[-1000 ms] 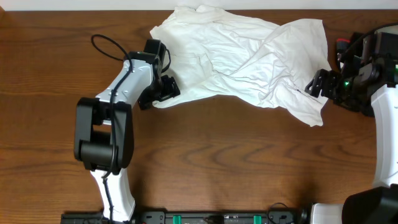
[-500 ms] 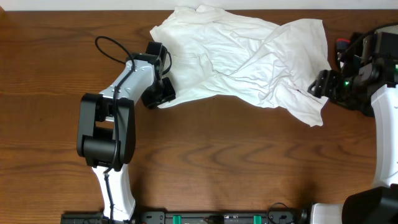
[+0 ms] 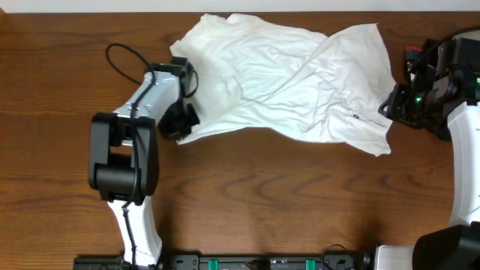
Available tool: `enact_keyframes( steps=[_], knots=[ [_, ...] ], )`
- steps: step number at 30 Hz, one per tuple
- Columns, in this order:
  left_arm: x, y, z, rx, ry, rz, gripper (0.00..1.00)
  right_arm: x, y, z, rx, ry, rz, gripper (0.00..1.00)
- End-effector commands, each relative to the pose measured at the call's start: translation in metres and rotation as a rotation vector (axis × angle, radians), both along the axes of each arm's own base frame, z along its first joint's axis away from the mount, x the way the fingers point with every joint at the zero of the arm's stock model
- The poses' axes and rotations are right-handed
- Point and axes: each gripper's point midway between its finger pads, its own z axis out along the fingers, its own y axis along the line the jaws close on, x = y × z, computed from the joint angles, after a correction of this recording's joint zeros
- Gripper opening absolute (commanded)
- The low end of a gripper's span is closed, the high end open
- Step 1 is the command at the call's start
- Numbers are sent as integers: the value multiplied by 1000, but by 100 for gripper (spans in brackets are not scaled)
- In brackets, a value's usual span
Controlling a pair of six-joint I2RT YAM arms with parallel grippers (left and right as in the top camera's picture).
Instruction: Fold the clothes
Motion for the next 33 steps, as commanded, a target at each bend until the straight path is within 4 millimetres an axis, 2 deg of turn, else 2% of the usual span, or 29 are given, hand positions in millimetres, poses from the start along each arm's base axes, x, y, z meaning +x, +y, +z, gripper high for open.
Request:
enact_keyframes(
  steps=[1, 6, 10, 16, 21, 27, 31, 33],
  knots=[
    [-10, 31, 9, 60, 29, 52, 6, 0, 6, -2, 6, 4, 15, 32],
    [-20, 50, 20, 56, 59, 86, 6, 1, 12, -5, 8, 13, 33, 33],
    [-27, 60, 25, 57, 82, 108, 6, 3, 30, -15, 13, 42, 87, 34],
    [-31, 61, 26, 58, 98, 113, 6, 10, 64, -39, 19, 96, 177, 33],
    [-27, 63, 25, 62, 82, 117, 6, 22, 81, -64, 24, 135, 201, 32],
    [-24, 65, 24, 64, 66, 139, 6, 26, 82, -95, 28, 211, 197, 32],
    [-19, 66, 23, 63, 43, 141, 6, 28, 71, -112, -19, 247, 179, 36],
    [-18, 66, 23, 63, 40, 141, 6, 30, 66, -121, -30, 265, 166, 32]
  ],
)
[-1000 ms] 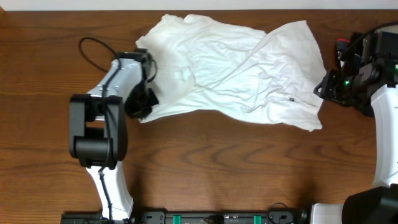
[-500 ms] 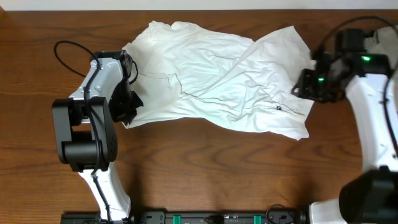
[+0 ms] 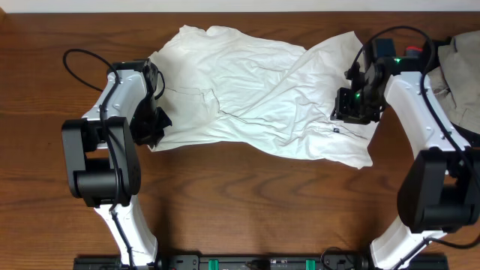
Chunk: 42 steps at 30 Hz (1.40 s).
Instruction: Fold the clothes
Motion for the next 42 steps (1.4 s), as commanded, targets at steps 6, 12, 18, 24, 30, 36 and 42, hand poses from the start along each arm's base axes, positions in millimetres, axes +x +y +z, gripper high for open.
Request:
enact_keyframes(
  steps=[6, 12, 18, 24, 30, 36, 42],
  knots=[
    [1, 6, 7, 22, -21, -2, 6, 9, -12, -32, -39, 41, -37, 8],
    [5, 6, 6, 22, -37, -5, 6, 16, -12, -40, -42, 27, -31, 1],
    [6, 6, 6, 22, -45, -5, 6, 22, -19, -44, -81, -3, -42, 1],
    [10, 7, 5, 23, -60, -5, 6, 21, -21, -54, -92, -7, -53, 1],
    [10, 7, 5, 23, -60, -5, 6, 15, -21, -65, -92, 0, -60, 1],
    [10, 7, 5, 23, -60, -5, 6, 7, -21, -76, -93, 17, -68, 1],
    [10, 7, 5, 22, -60, -11, 6, 6, -26, -77, -117, 18, -70, 1]
  ],
)
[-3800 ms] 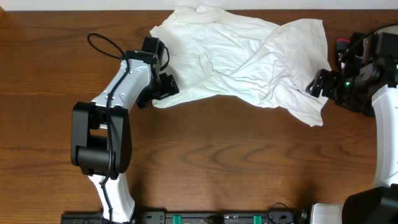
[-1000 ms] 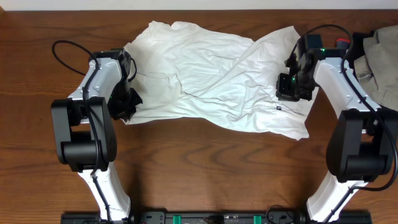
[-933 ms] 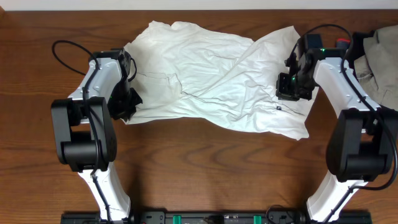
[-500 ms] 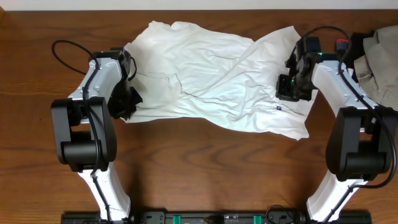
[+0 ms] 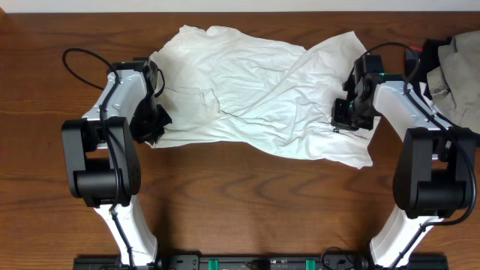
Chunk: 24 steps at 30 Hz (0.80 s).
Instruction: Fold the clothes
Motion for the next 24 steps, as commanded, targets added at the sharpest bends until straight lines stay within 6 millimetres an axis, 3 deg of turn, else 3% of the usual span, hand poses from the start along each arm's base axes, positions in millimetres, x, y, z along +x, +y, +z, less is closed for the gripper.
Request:
enact_keyframes(
  steps=[1, 11, 24],
  knots=[
    [0, 6, 7, 18, -18, -11, 6, -3, -10, -6, -38, 17, -23, 1],
    [0, 9, 8, 29, -15, -33, 6, -12, -13, -25, -50, 19, -41, 1],
    [-15, 21, 13, 100, 54, -50, 6, -10, -35, -26, -71, 9, -103, 1]
  ],
)
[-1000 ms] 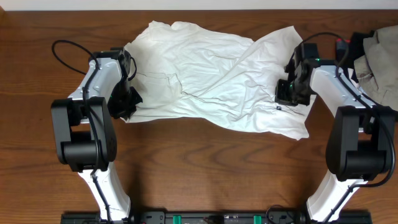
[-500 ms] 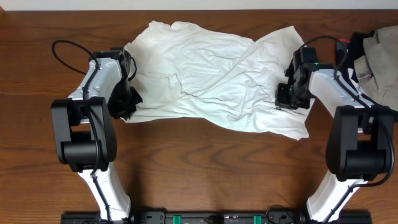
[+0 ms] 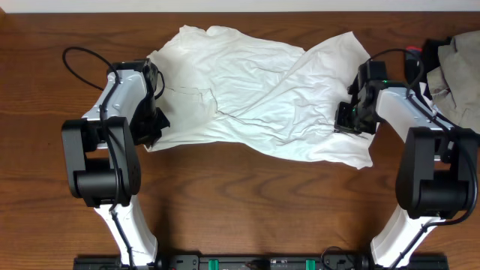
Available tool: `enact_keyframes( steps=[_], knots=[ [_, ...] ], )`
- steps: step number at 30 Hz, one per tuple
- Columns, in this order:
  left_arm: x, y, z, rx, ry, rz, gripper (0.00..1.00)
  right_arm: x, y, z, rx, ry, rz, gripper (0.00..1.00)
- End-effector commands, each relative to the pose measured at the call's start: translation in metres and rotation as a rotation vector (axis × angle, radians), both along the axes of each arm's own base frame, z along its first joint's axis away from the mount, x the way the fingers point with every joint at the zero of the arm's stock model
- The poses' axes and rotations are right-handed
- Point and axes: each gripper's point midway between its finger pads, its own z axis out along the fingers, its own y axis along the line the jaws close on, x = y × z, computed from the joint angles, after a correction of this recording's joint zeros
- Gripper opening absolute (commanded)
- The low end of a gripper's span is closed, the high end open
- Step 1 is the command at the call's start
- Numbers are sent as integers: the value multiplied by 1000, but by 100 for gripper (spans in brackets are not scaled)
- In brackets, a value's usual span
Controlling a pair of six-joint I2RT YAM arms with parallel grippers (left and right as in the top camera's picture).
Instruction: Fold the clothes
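Note:
A white garment (image 3: 255, 82) lies spread and creased across the back half of the wooden table (image 3: 247, 202). My left gripper (image 3: 155, 127) sits at the garment's lower left corner, shut on the cloth edge. My right gripper (image 3: 346, 120) is down on the garment's right part, above its lower right corner (image 3: 366, 159). Creases run toward it, and it looks shut on a pinch of the fabric. The overhead view hides both sets of fingertips under the wrists.
A heap of grey-olive clothes (image 3: 459, 67) lies at the right edge, behind the right arm. A small red-topped object (image 3: 412, 51) sits beside it. A black cable (image 3: 75, 60) loops on the table at the far left.
My right gripper has shifted slightly to the right and toward the front on the cloth. The left gripper and the garment's outline look unchanged.
At first my left gripper held the garment's lower left corner nearer the middle, and my right arm stood off the cloth at the right. Then the garment lay further left with the left gripper, and my right gripper was on its right part, where it stays.

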Motion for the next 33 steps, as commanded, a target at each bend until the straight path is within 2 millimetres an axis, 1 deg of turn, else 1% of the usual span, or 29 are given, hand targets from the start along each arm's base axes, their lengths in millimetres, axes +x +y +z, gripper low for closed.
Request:
enact_keyframes(
  steps=[1, 6, 11, 18, 21, 24, 30, 33],
  knots=[
    [-4, 11, 9, 49, 1, -14, 6, -8, -17, -10, -46, 31, -46, 1],
    [-10, 11, 11, 49, 28, -12, 6, -4, -23, -10, -57, 14, -59, 1],
    [-23, 10, 9, 48, 74, -7, 6, -2, -33, -10, -86, 5, -76, 1],
    [-66, 8, -15, 67, 181, 65, 6, 0, -58, -10, -114, -7, -132, 1],
    [-78, 5, -26, 62, 195, 93, 6, 0, -66, -9, -114, -12, -154, 1],
    [-81, 3, -31, 51, 197, 97, 6, 0, -73, -9, -115, -14, -172, 1],
    [-84, 2, -30, 50, 207, 98, 6, 4, -88, -8, -118, -37, -207, 3],
    [-88, -3, -29, 22, 225, 109, 6, 7, -95, -7, -122, -56, -210, 4]
  ],
)
